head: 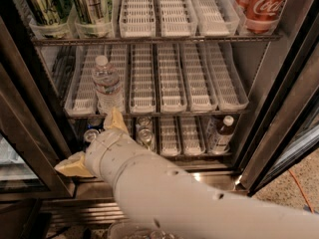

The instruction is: Pick water bottle from middle shelf of fridge

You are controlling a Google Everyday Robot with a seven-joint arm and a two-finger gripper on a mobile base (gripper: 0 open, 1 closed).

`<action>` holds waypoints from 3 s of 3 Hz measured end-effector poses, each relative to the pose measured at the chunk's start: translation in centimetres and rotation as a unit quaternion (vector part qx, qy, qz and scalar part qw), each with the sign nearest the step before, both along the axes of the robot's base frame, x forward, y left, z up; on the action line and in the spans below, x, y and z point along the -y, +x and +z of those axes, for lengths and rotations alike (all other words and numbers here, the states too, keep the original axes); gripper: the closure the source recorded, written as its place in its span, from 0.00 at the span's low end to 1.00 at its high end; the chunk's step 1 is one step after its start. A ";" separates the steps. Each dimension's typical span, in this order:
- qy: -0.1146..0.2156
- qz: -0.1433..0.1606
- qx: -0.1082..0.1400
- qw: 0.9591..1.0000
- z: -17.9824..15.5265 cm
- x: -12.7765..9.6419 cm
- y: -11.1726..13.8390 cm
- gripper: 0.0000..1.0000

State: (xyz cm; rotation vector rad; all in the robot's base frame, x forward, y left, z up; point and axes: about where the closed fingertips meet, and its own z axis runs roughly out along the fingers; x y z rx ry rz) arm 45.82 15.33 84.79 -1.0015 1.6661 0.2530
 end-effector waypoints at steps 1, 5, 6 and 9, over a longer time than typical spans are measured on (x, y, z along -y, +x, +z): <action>0.001 -0.048 0.020 0.999 0.3 0.1 -0.2 0.00; 0.022 -0.111 0.043 0.993 0.4 0.3 1.2 0.00; 0.049 -0.120 0.057 0.990 1.0 -0.5 2.6 0.00; 0.125 -0.178 0.137 0.966 2.9 1.2 8.6 0.00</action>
Offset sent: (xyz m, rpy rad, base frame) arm 0.0126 0.0029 0.0003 0.0208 -0.0835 -0.2557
